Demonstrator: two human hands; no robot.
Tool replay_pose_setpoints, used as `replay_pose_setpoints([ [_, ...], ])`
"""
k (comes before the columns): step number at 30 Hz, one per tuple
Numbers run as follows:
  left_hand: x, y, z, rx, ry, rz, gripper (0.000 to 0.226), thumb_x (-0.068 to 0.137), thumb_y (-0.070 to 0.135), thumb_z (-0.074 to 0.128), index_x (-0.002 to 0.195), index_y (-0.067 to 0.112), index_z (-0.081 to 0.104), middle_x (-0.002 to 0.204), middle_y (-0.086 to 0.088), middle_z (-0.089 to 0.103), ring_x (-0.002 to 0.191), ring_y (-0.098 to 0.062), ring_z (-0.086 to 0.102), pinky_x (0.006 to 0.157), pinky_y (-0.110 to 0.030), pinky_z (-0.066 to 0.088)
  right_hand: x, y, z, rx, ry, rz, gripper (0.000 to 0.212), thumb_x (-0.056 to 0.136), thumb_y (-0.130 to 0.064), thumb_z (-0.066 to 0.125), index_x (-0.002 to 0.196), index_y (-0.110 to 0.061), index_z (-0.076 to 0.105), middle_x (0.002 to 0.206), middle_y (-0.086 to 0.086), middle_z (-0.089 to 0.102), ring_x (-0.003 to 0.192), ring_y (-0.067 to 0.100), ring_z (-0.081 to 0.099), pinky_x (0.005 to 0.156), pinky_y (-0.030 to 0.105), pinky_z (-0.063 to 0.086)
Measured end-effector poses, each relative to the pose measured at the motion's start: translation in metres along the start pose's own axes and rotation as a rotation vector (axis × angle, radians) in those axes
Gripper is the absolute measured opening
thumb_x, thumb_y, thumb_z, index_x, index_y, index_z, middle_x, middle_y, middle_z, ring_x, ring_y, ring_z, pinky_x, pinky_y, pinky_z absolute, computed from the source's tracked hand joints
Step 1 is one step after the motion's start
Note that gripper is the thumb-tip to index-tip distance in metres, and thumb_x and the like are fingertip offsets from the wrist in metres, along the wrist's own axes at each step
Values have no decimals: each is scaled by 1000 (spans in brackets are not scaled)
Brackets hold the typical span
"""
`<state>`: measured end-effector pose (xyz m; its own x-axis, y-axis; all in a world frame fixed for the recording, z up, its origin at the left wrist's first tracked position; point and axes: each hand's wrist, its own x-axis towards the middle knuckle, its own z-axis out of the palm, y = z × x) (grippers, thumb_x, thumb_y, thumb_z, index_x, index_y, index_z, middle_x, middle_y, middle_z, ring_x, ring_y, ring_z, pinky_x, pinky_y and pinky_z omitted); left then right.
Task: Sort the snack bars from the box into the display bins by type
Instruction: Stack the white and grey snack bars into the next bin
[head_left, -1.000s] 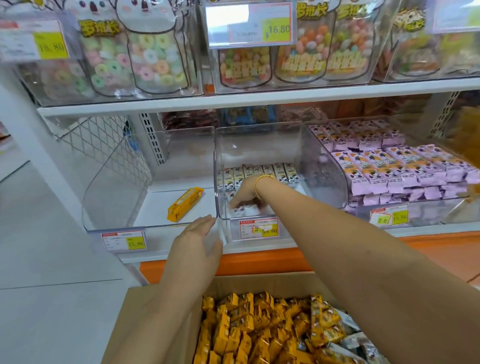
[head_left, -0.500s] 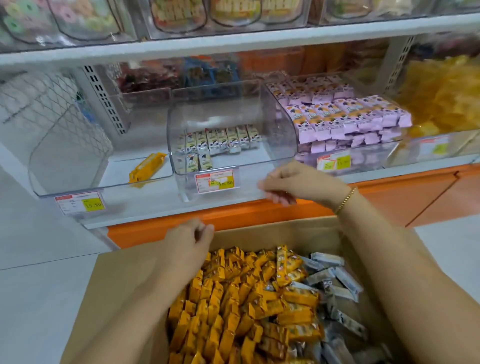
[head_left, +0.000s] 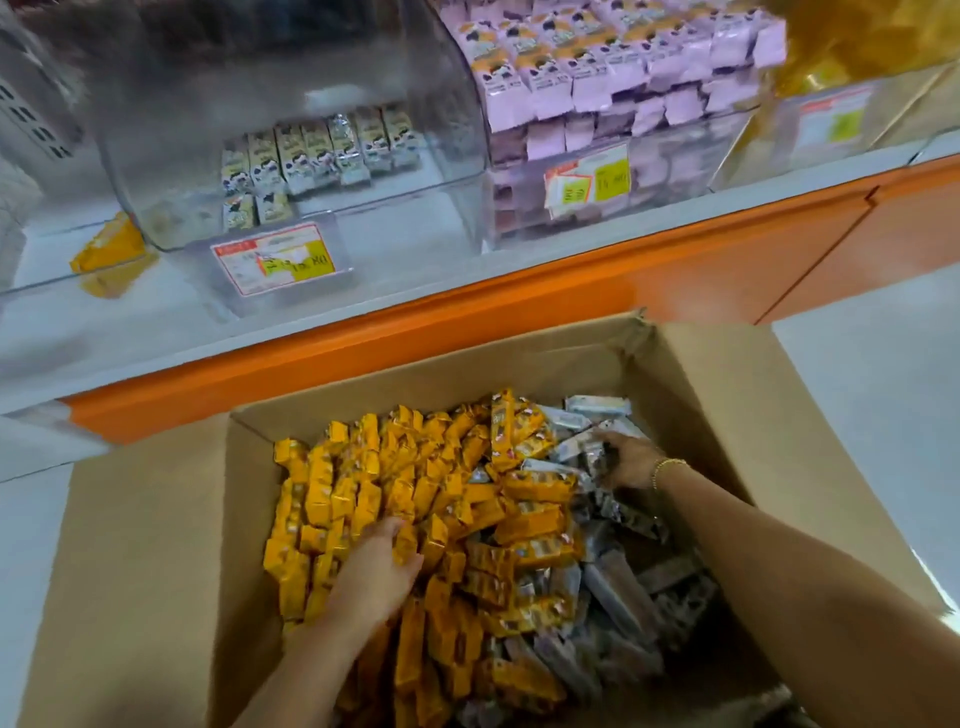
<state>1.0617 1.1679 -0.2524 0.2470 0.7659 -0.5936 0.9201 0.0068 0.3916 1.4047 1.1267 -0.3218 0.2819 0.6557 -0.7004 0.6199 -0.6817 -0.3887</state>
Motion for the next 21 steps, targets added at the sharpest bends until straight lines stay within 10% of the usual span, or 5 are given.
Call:
replay_pose_setpoints([
  [7, 11, -4, 21, 22, 22, -56, 54, 92, 25, 60, 141, 22, 39, 139, -4, 48, 113, -18, 55, 78, -19, 40, 4, 34, 26, -114, -84, -7, 107, 65, -13, 86, 150, -20, 21, 152, 9, 23, 137, 31, 31, 106, 33, 36],
  [12, 18, -5, 25, -5, 37, -27, 52, 93, 24, 58, 141, 23, 39, 112, 2, 58, 58, 6, 34, 47, -9, 31, -1, 48, 50, 47, 82, -72, 70, 78, -3, 74, 140, -11, 42, 144, 12, 44, 128, 30, 46, 102, 31, 39],
  [21, 22, -15, 15, -12, -84, 8, 57, 92, 25, 60, 144, 21, 36, 142, -8, 46, 110, -18, 57, 85, -27, 44, 8, 25, 60, 153, 298, 28, 40, 80, -16, 74, 118, -10, 63, 120, 10, 63, 110, 26, 58, 90, 33, 48],
])
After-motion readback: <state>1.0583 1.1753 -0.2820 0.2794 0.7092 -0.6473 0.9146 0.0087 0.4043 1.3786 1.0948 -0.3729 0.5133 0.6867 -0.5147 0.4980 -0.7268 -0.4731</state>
